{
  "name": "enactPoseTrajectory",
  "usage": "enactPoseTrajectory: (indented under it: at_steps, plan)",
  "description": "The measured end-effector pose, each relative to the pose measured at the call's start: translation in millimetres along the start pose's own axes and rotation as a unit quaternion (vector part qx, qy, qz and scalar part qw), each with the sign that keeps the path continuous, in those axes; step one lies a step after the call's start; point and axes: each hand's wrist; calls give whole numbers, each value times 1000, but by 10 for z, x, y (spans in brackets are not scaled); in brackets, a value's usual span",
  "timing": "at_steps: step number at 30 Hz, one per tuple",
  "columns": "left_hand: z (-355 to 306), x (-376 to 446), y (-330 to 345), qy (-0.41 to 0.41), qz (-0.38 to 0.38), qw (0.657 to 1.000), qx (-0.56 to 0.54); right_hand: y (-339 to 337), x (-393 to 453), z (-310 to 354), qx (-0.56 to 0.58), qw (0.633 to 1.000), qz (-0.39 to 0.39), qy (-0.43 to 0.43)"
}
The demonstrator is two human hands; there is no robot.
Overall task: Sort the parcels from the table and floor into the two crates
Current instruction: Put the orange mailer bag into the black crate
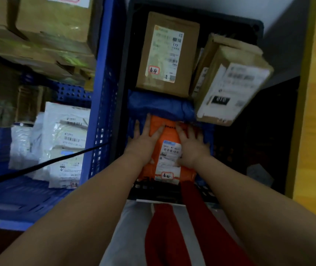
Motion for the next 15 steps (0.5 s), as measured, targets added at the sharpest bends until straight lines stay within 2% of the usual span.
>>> enactPoseTrajectory:
  at_steps: [4, 6, 8, 10, 12, 13, 15]
  plan:
    - [-123, -183, -165, -4, 10, 1000, 17, -56, -365, -80, -2, 997, -77, 2]
    - [-252, -270, -258, 1, -14, 999, 41, -115, -574, -141, 11, 981, -194, 19]
    - [-435, -330, -357, 30, -83, 995, 54, -223, -726, -179, 19, 939, -339, 55]
    - [-638, -317, -443, 82, -149, 982, 80, -407, -756, -210, 32, 892, -440, 99]
    - [-816, -241, -497, 117, -160, 975, 104, -656, -696, -267, 48, 868, -478, 128]
    - [-874, -190, -516, 115, -145, 977, 109, -793, -639, -315, 43, 871, -471, 134]
    - [-908, -86, -525, 82, -101, 985, 114, -1028, -481, -437, 9, 900, -420, 117]
Point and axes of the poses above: each hand's wrist, its own x-axis towards the middle knuckle, its own y-axis out of the palm, z = x × y, and after that the axes turned 15 degrees about -x, right-handed
